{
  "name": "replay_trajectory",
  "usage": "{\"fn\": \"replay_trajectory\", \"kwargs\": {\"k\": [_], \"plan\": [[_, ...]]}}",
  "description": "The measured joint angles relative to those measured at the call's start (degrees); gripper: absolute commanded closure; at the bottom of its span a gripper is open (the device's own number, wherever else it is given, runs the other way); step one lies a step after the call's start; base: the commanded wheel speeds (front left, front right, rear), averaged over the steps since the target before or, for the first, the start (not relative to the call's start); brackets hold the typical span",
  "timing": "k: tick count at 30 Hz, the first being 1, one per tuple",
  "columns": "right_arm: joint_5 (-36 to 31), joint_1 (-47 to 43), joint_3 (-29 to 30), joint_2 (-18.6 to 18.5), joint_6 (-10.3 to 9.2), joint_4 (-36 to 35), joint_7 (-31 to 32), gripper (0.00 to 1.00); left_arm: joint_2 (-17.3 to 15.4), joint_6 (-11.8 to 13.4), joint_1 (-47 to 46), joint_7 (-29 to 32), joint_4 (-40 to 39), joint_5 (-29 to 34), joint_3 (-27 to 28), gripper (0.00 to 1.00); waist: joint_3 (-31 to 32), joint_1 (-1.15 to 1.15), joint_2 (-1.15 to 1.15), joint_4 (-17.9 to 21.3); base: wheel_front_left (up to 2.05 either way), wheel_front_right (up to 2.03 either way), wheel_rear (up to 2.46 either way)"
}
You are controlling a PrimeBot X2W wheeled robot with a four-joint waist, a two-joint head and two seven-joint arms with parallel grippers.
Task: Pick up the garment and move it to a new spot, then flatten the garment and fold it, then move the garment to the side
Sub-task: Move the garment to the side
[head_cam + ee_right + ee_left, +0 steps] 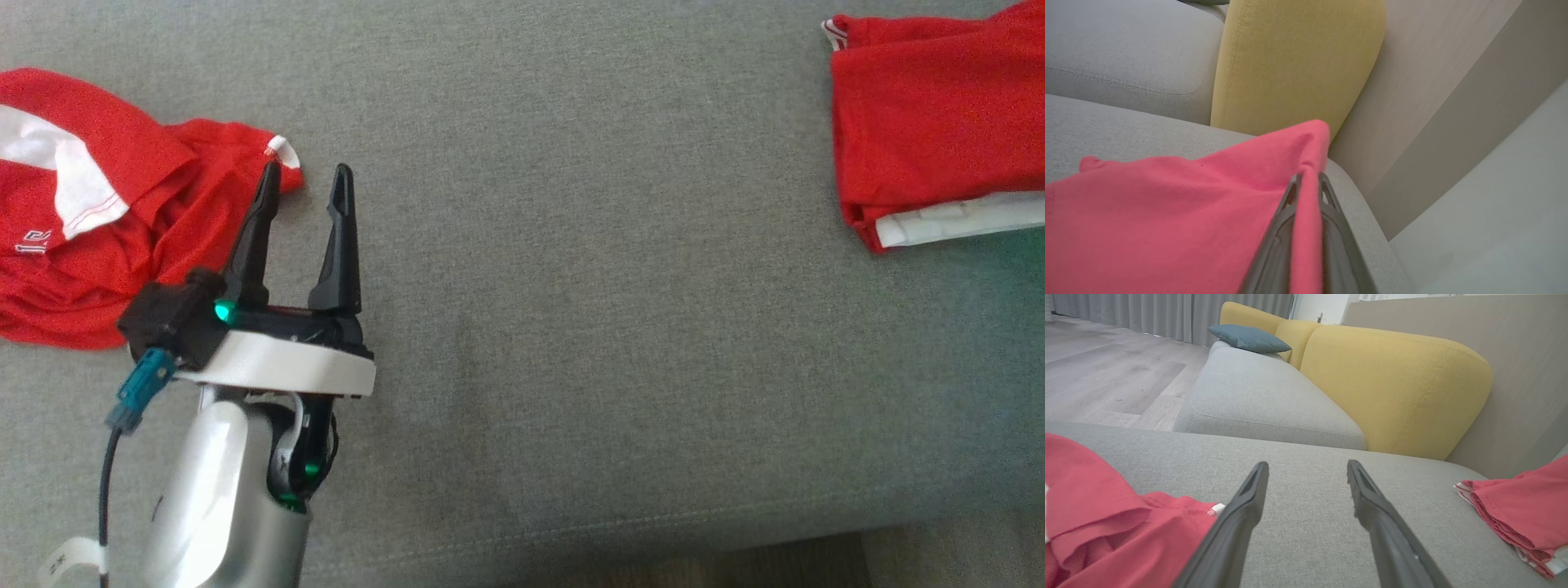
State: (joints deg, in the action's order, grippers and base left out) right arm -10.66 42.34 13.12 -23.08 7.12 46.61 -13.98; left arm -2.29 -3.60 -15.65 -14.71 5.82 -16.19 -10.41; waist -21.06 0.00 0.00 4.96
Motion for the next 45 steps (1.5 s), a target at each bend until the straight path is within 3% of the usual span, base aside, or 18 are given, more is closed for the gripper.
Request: {"fn": "replay_trajectory", "kwargs": {"k": [14,15,17,29,38,45], "plan": [[0.6,0.1,-0.6,-0.6,0.0,-0.6,0.4,1.0,0.0,-0.4,0.0,0.0,0.0,0.5,0.4,0.0,0.1,0.0,0.0,-0.1,0.0,0.0,0.0],[1.1,0.1,-0.7,-0.6,0.0,-0.7,0.4,0.73,0.0,-0.4,0.0,0.0,0.0,0.5,0.4,0.0,0.2,0.0,0.0,0.0,0.0,0.0,0.0],[2.5,0.1,-1.1,-0.6,0.0,-1.1,0.3,0.0,0.0,-0.4,0.0,0.0,0.0,0.5,0.4,0.0,0.3,0.0,0.0,0.0,0.0,0.0,0.0],[7.2,-0.3,-2.4,1.6,0.0,-5.8,-0.3,0.0,0.0,-0.4,0.1,0.0,0.6,0.2,0.1,0.0,3.1,0.0,0.0,0.0,0.0,0.0,0.0],[10.2,-8.2,-6.1,10.3,0.0,-15.0,-0.5,0.0,0.0,0.3,2.7,0.0,0.4,-0.7,0.1,0.0,8.9,0.0,0.0,-0.5,0.0,0.0,0.0],[11.1,-20.1,-8.4,18.4,0.0,-22.2,-0.6,0.0,0.0,1.1,6.3,0.0,-0.2,-1.8,0.3,0.0,14.9,0.0,0.0,-1.2,0.0,0.0,0.0]]}}
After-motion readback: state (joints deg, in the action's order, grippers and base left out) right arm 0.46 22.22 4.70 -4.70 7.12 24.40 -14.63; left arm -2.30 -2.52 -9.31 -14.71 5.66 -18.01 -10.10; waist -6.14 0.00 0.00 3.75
